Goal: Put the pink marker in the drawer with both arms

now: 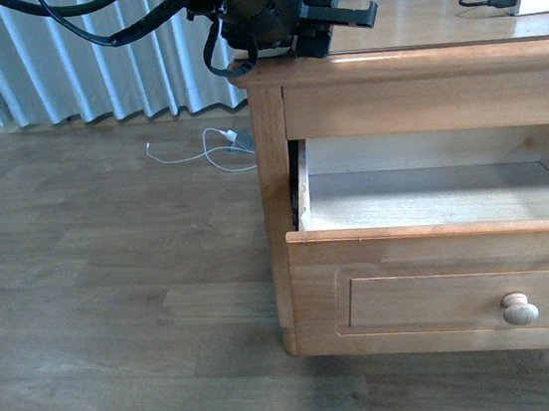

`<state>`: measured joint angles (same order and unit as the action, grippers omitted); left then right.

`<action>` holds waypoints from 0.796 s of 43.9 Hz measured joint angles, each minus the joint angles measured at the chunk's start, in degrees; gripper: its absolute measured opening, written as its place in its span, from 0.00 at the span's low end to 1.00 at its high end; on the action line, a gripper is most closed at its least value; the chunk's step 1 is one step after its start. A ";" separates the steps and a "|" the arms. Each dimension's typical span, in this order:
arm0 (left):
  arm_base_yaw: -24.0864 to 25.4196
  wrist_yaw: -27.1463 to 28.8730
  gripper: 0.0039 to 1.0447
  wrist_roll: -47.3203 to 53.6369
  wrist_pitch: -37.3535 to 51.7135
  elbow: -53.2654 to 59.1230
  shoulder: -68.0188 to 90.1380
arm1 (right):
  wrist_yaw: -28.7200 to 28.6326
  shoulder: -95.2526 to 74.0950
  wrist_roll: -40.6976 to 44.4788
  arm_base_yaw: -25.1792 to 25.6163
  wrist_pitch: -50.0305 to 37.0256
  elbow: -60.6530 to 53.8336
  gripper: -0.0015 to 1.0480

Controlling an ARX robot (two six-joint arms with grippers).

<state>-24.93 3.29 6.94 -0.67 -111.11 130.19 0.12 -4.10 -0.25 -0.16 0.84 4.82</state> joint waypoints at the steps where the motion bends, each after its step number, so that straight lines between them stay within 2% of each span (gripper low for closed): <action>1: 0.00 0.02 0.23 0.20 -0.07 -0.02 0.00 | 0.00 0.00 0.00 0.00 0.00 0.00 0.92; 6: 0.07 -0.07 0.14 0.55 -0.09 -0.04 0.00 | 0.00 0.00 0.00 0.00 0.00 0.00 0.92; 19: 0.28 -0.66 0.13 0.52 2.10 1.53 -0.55 | 0.00 0.00 0.00 0.00 0.00 0.00 0.92; 28: 0.57 -4.35 0.13 0.42 8.79 11.50 -7.08 | 0.00 0.00 0.00 0.00 0.00 0.00 0.92; 35: -0.26 -9.77 0.13 2.69 11.91 21.81 -17.14 | 0.00 0.00 0.00 0.00 0.00 0.00 0.92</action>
<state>-25.19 -6.48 9.63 11.25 -89.30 113.06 0.12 -4.10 -0.25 -0.16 0.84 4.82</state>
